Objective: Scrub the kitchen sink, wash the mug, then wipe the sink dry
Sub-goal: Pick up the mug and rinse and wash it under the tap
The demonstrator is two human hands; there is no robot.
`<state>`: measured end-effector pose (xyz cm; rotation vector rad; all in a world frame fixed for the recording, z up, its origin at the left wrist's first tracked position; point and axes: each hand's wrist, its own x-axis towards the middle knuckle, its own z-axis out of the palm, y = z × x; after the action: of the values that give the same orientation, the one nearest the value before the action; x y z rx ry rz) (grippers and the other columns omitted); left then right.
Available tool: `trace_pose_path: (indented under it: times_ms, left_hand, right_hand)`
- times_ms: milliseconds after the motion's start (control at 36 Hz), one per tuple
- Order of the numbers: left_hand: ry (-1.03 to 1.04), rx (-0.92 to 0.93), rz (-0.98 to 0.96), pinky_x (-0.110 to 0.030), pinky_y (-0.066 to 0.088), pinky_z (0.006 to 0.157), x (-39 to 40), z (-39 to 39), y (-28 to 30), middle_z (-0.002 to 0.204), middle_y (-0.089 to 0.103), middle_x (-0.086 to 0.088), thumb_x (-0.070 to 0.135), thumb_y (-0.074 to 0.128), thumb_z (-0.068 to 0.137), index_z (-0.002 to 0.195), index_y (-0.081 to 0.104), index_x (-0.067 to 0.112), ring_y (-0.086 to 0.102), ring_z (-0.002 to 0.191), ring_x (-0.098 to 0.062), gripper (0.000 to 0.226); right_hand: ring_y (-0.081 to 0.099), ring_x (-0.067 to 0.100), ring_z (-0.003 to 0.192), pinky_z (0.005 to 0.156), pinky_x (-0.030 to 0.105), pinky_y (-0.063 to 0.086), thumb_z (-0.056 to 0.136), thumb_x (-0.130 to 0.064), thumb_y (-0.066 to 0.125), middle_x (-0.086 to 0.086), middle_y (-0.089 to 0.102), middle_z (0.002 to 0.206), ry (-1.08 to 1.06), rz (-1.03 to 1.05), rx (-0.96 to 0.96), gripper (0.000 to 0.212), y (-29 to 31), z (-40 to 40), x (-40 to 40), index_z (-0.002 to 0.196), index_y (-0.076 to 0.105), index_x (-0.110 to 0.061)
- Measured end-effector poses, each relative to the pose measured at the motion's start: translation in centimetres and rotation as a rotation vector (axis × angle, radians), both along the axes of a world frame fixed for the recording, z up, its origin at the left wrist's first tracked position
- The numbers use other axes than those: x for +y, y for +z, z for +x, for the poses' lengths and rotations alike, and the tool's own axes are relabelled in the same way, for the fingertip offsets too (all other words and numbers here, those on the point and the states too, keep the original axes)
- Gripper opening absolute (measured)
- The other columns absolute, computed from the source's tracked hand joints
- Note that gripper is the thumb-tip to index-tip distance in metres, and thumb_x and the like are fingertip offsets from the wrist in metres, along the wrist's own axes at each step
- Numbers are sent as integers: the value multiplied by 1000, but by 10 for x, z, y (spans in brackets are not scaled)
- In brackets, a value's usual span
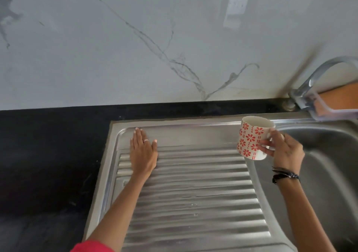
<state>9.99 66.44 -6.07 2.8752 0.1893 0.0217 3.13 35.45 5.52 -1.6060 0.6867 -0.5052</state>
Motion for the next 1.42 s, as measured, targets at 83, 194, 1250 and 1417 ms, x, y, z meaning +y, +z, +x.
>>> trace_pose_path:
  times_ms: [83,194,1250,1417]
  left_hand:
    - [15,-19,-26,-35,1,118,-34,1,3,155,2,-21,38,25,100,146,4,-4,3,145,-28,65]
    - [-65,-43,-102,-34,-1,119,-96,-3,0,156,0,-19,39,23,100,148,6,-1,0,146,-26,65]
    - [156,-44,-96,-38,13,118,36,-77,6,150,26,-23,23,39,100,141,29,-7,22,141,-30,52]
    - [200,-40,-32,-33,7,117,25,-74,7,153,17,-21,28,30,101,145,18,-6,15,144,-27,57]
  right_hand:
    - [65,0,50,48,13,53,93,-19,53,6,66,75,-30,1,13,22,-7,-5,-19,85,61,0]
    - [66,15,61,50,15,55,92,-19,54,14,66,79,-62,5,31,20,-16,-9,-47,85,62,-2]
    - [64,-3,52,51,16,56,93,-20,56,-4,67,63,14,43,-20,27,-18,-53,-29,103,64,3]
    - [65,-2,51,52,18,57,92,-20,57,6,65,74,30,6,-7,20,-18,-71,-14,93,64,-1]
